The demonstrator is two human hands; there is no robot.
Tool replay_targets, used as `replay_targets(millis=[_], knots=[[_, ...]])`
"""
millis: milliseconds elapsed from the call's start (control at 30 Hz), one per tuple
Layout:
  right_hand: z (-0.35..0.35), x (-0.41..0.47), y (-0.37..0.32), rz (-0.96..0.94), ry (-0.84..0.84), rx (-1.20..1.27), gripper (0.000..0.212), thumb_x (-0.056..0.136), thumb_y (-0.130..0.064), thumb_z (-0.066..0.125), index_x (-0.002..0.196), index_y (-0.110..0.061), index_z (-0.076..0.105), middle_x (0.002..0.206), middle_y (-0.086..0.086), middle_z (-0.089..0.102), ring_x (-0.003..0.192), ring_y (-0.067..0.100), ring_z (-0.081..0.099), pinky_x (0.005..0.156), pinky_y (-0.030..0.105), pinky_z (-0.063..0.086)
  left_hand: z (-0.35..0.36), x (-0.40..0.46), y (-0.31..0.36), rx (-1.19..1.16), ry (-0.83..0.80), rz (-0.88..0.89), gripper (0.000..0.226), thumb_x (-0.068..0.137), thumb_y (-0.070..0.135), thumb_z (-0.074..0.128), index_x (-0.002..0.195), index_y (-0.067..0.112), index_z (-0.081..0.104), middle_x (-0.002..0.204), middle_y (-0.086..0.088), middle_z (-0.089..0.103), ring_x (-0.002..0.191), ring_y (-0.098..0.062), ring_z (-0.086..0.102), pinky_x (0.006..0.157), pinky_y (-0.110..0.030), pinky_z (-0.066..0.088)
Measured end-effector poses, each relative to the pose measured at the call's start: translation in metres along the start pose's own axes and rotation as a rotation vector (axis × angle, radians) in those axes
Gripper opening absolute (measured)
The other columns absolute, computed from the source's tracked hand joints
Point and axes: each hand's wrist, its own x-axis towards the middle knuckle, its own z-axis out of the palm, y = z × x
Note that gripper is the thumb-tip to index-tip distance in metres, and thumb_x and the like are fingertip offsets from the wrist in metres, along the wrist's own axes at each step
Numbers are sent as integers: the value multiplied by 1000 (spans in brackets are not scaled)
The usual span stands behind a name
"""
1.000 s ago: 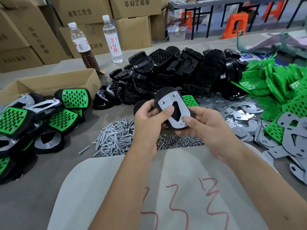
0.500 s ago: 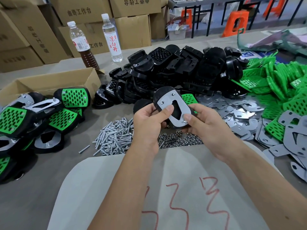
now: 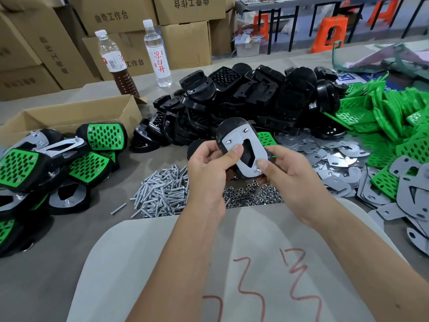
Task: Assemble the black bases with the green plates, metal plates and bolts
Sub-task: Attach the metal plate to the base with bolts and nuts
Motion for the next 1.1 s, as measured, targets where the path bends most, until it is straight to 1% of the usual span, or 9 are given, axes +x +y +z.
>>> replay_targets(millis=[100,233,333,400,500,600,733,933,1100], knots=[[1,-1,-1,-26,21,26,19,106,-6,57,120,-12,68,98,4,80,84,15,74,76,26,56,4,-3,-1,39,-54,27,15,95,12,73,96,15,59,95,-17,76,82,-32,73,73,-55,62],[4,-1,-3,-17,150,75,14,100,-6,68,113,-8,64,90,6,81,77,21,77,74,31,59,6,-4,-2,101,-75,45,11,102,18,66,110,19,59,101,-16,77,89,-34,78,67,-51,65],[3,-1,-3,-19,250,-57,20,90,-17,83,105,-17,70,88,-2,80,78,17,77,77,33,58,3,-1,-1,191,-48,150,13,100,20,70,104,30,63,94,-16,75,82,-29,77,60,-46,64],[3,0,-3,-3,270,-84,23,86,-23,86,104,-20,72,90,1,79,77,20,76,78,39,60,2,1,0,270,-47,253,16,98,21,70,101,35,62,91,-13,76,81,-34,76,64,-52,64],[5,-1,-2,-75,319,-171,16,91,-27,81,99,-24,67,90,-3,72,68,11,70,68,26,54,-2,3,4,217,-10,274,16,97,15,70,103,28,62,94,-16,76,87,-40,75,71,-61,63],[11,-4,-4,-252,195,-622,13,90,-15,80,87,-23,70,77,-14,63,69,2,59,67,18,47,-12,7,10,136,71,240,15,98,10,70,105,19,61,85,-6,76,79,-25,77,62,-47,65],[25,-3,-3,-294,-147,-973,14,93,-15,75,106,-16,78,97,2,62,99,28,55,87,47,48,-24,14,15,101,155,256,15,97,8,70,101,15,58,82,-3,74,76,-22,74,61,-43,63],[30,6,-8,-236,-217,-970,12,95,-22,72,104,-24,80,94,-2,56,98,23,54,86,45,48,-26,16,9,131,196,262,14,97,12,70,101,19,59,86,-1,76,80,-22,77,61,-42,64],[29,3,-6,-294,-42,-774,8,89,-8,78,84,-13,74,78,-8,63,74,12,57,72,36,48,-25,14,6,138,180,220,13,96,9,71,98,16,60,83,-3,76,75,-20,76,59,-42,63]])
